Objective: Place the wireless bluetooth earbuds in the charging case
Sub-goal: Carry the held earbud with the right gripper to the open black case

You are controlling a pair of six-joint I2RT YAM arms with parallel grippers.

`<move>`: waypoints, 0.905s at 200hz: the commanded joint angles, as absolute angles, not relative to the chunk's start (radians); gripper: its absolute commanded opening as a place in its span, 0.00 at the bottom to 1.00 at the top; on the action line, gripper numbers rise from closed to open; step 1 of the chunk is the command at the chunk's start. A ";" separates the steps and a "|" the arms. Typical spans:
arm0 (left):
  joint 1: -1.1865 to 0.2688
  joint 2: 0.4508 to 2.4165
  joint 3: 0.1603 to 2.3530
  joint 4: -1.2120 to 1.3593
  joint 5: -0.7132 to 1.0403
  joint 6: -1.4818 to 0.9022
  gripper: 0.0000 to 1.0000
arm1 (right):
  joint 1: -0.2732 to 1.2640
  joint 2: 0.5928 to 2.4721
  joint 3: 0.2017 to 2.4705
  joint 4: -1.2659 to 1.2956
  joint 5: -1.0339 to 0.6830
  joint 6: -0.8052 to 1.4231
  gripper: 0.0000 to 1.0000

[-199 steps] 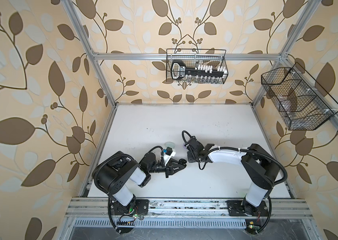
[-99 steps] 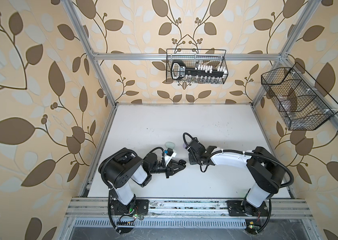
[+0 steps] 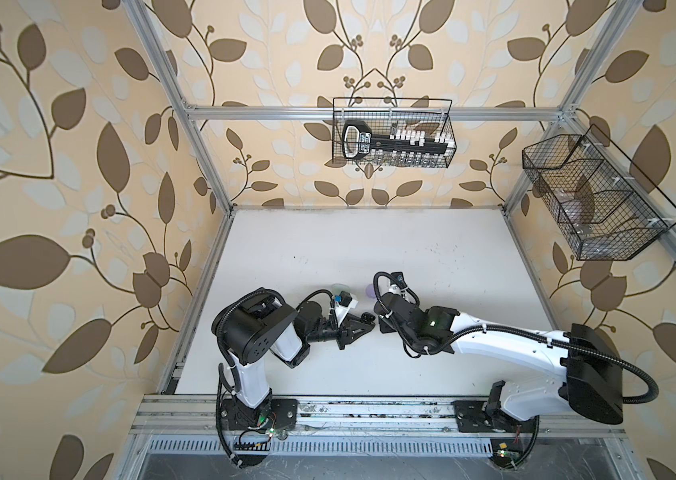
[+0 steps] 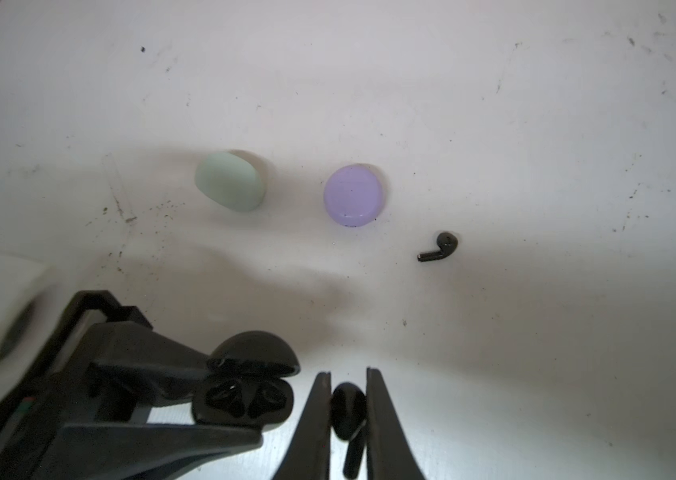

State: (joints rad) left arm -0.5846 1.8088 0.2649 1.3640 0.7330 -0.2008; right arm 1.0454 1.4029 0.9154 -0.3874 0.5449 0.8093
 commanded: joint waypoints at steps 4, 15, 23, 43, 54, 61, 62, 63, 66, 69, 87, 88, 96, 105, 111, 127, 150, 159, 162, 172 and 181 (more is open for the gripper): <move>-0.607 1.805 0.289 1.424 0.694 -0.200 0.00 | 1.089 1.387 0.904 -0.356 0.646 0.865 0.13; -0.613 1.798 0.293 1.424 0.690 -0.209 0.00 | 1.099 1.394 0.908 -0.335 0.653 0.870 0.13; -0.620 1.790 0.292 1.423 0.683 -0.219 0.00 | 1.105 1.400 0.908 -0.321 0.658 0.873 0.13; -0.626 1.769 0.291 1.424 0.661 -0.243 0.00 | 1.113 1.411 0.910 -0.292 0.676 0.876 0.13; -0.627 1.762 0.294 1.423 0.655 -0.265 0.00 | 1.117 1.417 0.914 -0.279 0.685 0.877 0.13; -0.630 1.758 0.296 1.424 0.653 -0.277 0.00 | 1.119 1.420 0.914 -0.274 0.691 0.880 0.13; -0.630 1.757 0.295 1.425 0.652 -0.278 0.00 | 1.120 1.420 0.916 -0.274 0.691 0.879 0.13; -0.630 1.757 0.296 1.425 0.650 -0.280 0.00 | 1.120 1.421 0.917 -0.272 0.692 0.879 0.13; -0.632 1.756 0.295 1.424 0.646 -0.284 0.00 | 1.120 1.422 0.917 -0.269 0.692 0.878 0.13; -0.633 1.755 0.295 1.424 0.642 -0.288 0.00 | 1.121 1.423 0.918 -0.266 0.694 0.879 0.13; -0.635 1.741 0.296 1.425 0.631 -0.309 0.00 | 1.130 1.431 0.919 -0.249 0.710 0.875 0.13; -0.635 1.740 0.296 1.425 0.631 -0.311 0.00 | 1.130 1.433 0.920 -0.247 0.710 0.875 0.13; -0.635 1.732 0.294 1.425 0.629 -0.323 0.00 | 1.131 1.440 0.923 -0.245 0.711 0.876 0.13; -0.635 1.722 0.295 1.424 0.627 -0.336 0.00 | 1.132 1.446 0.924 -0.244 0.712 0.879 0.13; -0.635 1.717 0.293 1.424 0.630 -0.341 0.00 | 1.132 1.450 0.925 -0.237 0.710 0.879 0.13; -0.635 1.704 0.292 1.424 0.630 -0.362 0.00 | 1.136 1.458 0.923 -0.221 0.713 0.876 0.13; -0.637 1.685 0.291 1.424 0.637 -0.384 0.00 | 1.140 1.466 0.926 -0.206 0.728 0.874 0.13; -0.639 1.679 0.289 1.425 0.638 -0.390 0.00 | 1.140 1.469 0.927 -0.197 0.730 0.871 0.13; -0.639 1.678 0.289 1.424 0.638 -0.392 0.00 | 1.140 1.471 0.926 -0.194 0.730 0.869 0.13; -0.639 1.675 0.289 1.424 0.641 -0.394 0.00 | 1.139 1.473 0.929 -0.187 0.732 0.864 0.13; -0.638 1.671 0.290 1.424 0.641 -0.400 0.00 | 1.140 1.478 0.934 -0.183 0.731 0.862 0.13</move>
